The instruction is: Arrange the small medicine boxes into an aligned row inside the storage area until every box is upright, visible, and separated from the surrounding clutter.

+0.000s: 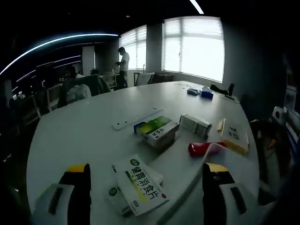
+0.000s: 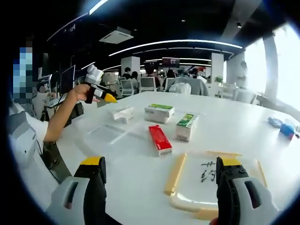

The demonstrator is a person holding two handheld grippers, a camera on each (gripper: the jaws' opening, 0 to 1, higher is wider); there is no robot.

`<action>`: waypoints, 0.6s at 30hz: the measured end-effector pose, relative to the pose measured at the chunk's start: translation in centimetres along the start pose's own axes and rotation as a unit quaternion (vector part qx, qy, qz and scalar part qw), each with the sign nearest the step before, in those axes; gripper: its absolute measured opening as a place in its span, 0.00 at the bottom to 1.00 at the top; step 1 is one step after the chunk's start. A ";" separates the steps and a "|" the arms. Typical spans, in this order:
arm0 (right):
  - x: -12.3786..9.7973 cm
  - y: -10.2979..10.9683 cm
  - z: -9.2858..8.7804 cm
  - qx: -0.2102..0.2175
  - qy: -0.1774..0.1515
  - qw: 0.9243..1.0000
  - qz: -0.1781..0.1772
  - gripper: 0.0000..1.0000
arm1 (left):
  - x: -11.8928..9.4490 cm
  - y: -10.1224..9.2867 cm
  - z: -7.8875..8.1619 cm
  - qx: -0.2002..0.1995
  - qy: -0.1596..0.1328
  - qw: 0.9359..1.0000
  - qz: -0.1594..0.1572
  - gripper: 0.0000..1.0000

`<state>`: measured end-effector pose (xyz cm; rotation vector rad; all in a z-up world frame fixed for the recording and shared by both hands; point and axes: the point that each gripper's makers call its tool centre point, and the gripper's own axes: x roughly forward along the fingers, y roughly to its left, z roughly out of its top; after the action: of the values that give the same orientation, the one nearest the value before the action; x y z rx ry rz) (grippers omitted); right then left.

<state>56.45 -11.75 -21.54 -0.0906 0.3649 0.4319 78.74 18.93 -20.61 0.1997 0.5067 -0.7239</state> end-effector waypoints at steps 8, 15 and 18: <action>0.1 -0.5 0.2 0.001 -0.004 1.000 -0.002 0.96 | 2.1 0.5 -2.2 -0.002 0.037 0.999 0.012 0.99; 0.3 -1.1 -0.5 0.005 0.006 1.000 -0.010 0.96 | 3.2 1.0 -3.7 -0.006 0.056 0.998 0.021 0.99; 0.4 -1.1 -0.4 0.004 0.003 1.000 -0.013 0.95 | 3.0 1.2 -3.9 -0.015 0.054 0.998 0.024 0.99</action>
<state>57.11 -12.70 -22.04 -0.0885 0.3710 0.4046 80.02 19.40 -25.55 0.2220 0.6132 -0.6605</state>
